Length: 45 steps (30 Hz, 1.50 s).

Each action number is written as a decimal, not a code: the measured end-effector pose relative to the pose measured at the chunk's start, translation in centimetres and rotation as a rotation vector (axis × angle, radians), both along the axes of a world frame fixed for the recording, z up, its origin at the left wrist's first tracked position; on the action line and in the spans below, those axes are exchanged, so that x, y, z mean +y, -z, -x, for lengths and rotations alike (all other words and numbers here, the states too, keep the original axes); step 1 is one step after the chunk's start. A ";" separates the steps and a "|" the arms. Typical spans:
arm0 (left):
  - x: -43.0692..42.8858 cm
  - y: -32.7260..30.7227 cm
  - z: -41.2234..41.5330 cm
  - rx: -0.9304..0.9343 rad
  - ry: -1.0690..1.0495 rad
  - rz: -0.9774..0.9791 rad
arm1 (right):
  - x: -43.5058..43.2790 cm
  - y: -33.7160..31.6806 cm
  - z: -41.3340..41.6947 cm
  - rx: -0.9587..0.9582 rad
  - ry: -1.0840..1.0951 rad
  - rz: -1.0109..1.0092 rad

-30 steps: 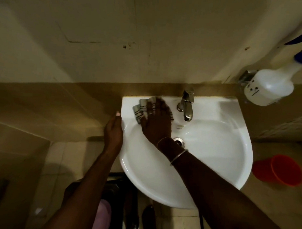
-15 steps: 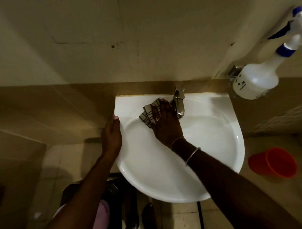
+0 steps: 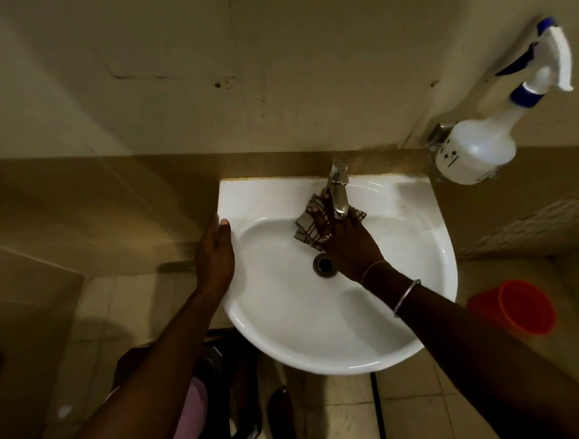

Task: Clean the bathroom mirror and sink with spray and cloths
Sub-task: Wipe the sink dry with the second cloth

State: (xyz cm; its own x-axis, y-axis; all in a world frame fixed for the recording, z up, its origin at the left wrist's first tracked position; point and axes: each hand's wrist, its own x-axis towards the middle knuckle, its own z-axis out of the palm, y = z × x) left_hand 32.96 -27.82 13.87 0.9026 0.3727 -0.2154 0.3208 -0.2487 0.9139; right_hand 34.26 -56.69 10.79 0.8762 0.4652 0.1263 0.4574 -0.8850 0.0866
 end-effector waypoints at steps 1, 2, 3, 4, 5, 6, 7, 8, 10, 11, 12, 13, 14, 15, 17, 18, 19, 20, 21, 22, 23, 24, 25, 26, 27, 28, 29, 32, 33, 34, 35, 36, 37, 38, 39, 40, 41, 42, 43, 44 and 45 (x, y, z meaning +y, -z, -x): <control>0.1 0.1 0.0 0.001 0.005 0.004 | 0.0 0.4 0.4 0.003 0.043 -0.045; 0.2 0.1 0.1 0.000 0.009 0.006 | 0.0 0.7 0.9 0.023 0.123 -0.113; 0.3 0.2 0.1 -0.002 0.009 0.005 | -0.1 1.0 1.2 0.041 0.239 -0.178; 0.3 0.2 0.1 -0.002 0.009 -0.001 | -0.5 1.3 1.5 0.058 0.360 -0.223; 0.2 0.2 0.1 0.000 0.013 -0.006 | -1.1 1.8 1.7 0.057 0.469 -0.241; 0.2 0.3 0.1 0.005 0.016 -0.008 | -2.0 2.1 1.9 0.053 0.564 -0.248; 0.2 0.3 0.2 0.012 0.023 -0.007 | -2.9 2.1 2.1 0.046 0.650 -0.269; 0.2 0.5 0.2 0.017 0.027 -0.008 | -3.9 1.9 2.2 0.048 0.716 -0.294; 0.2 0.8 0.2 0.007 0.029 -0.012 | -5.2 1.5 2.2 0.020 0.767 -0.332; 0.2 0.9 0.2 0.003 0.025 -0.013 | -5.2 1.6 2.3 0.011 0.773 -0.346; 0.2 0.9 0.2 -0.002 0.019 -0.013 | -4.7 1.3 2.4 0.010 0.788 -0.373; 0.2 0.9 0.2 -0.007 0.012 -0.014 | -4.1 2.1 2.3 0.003 0.823 -0.428; 0.2 0.9 0.2 -0.015 0.007 -0.017 | -3.0 2.4 2.3 0.023 0.876 -0.529; 0.1 0.9 0.2 -0.022 0.004 -0.025 | -1.6 3.2 2.2 0.012 0.950 -0.667; 0.2 1.0 0.3 -0.030 0.005 -0.027 | 1.8 2.9 1.8 0.010 1.058 -1.076; 0.2 1.0 0.3 -0.031 0.004 -0.019 | 3.4 2.8 1.4 0.025 1.085 -1.311; 0.2 1.0 0.3 -0.033 0.004 -0.013 | 4.7 3.3 0.6 0.030 1.134 -1.469; 0.2 1.2 0.4 -0.033 0.003 -0.012 | 6.0 3.1 0.1 0.066 1.172 -1.561; 0.2 1.2 0.3 -0.034 0.001 -0.015 | 7.0 2.9 -0.4 0.096 1.207 -1.605; 0.2 1.3 0.3 -0.036 -0.001 -0.016 | 7.5 2.3 -0.6 0.155 1.200 -1.589; 0.1 1.4 0.3 -0.039 -0.002 -0.014 | 7.8 2.2 -0.3 0.219 1.184 -1.479; 0.1 1.4 0.3 -0.042 -0.001 -0.011 | 8.3 2.1 0.0 0.295 1.129 -1.358; 0.0 1.4 0.3 -0.039 -0.002 -0.009 | 9.1 2.5 0.4 0.377 1.113 -1.239; 0.0 1.4 0.3 -0.034 -0.006 -0.008 | 9.8 2.7 1.0 0.421 1.051 -1.161; 0.0 1.5 0.3 -0.032 -0.007 -0.012 | 11.1 2.6 1.4 0.400 1.000 -1.118; -0.1 1.6 0.2 -0.036 -0.005 -0.018 | 11.8 3.3 1.2 0.400 0.949 -1.165; -0.1 1.6 0.2 -0.043 -0.004 -0.023 | 12.4 3.1 1.2 0.392 0.960 -1.317; 0.1 2.0 0.2 -0.047 -0.001 -0.028 | 12.0 2.4 -1.9 0.180 1.187 -1.889; 0.2 2.0 0.2 -0.039 -0.003 -0.026 | 10.6 4.7 -3.1 0.128 1.247 -1.999; 0.3 2.2 0.2 -0.036 -0.007 -0.023 | 9.9 4.7 -3.5 0.101 1.242 -2.048; 0.4 2.3 0.2 -0.040 -0.010 -0.019 | 9.3 2.9 -3.2 0.074 1.241 -2.005; 0.5 2.3 0.2 -0.048 -0.009 -0.015 | 8.7 1.4 -3.0 0.030 1.229 -1.988; 0.6 2.3 0.3 -0.054 -0.012 -0.014 | 7.7 1.3 -3.3 0.001 1.239 -1.989; 0.6 2.4 0.3 -0.063 -0.015 -0.011 | 6.6 0.7 -3.9 -0.039 1.295 -1.991; 0.5 2.4 0.4 -0.068 -0.018 -0.005 | 5.5 0.2 -4.6 -0.158 1.399 -1.992; 0.5 2.3 0.3 -0.069 -0.023 0.002 | 4.4 -0.2 -5.7 -0.243 1.466 -2.019; 0.4 2.1 0.3 -0.070 -0.027 0.012 | 3.2 -0.1 -6.6 -0.285 1.536 -2.036; 0.3 2.0 0.3 -0.070 -0.031 0.022 | 2.4 -0.2 -7.2 -0.247 1.590 -2.027; 0.1 1.6 0.2 -0.069 -0.034 0.038 | 2.0 0.4 -7.5 -0.254 1.619 -1.992; 0.1 1.3 0.2 -0.072 -0.041 0.055 | 2.7 -0.3 -7.2 -0.204 1.532 -2.015; 0.2 1.0 0.3 -0.077 -0.046 0.075 | 3.5 0.6 -7.7 -0.154 1.485 -1.988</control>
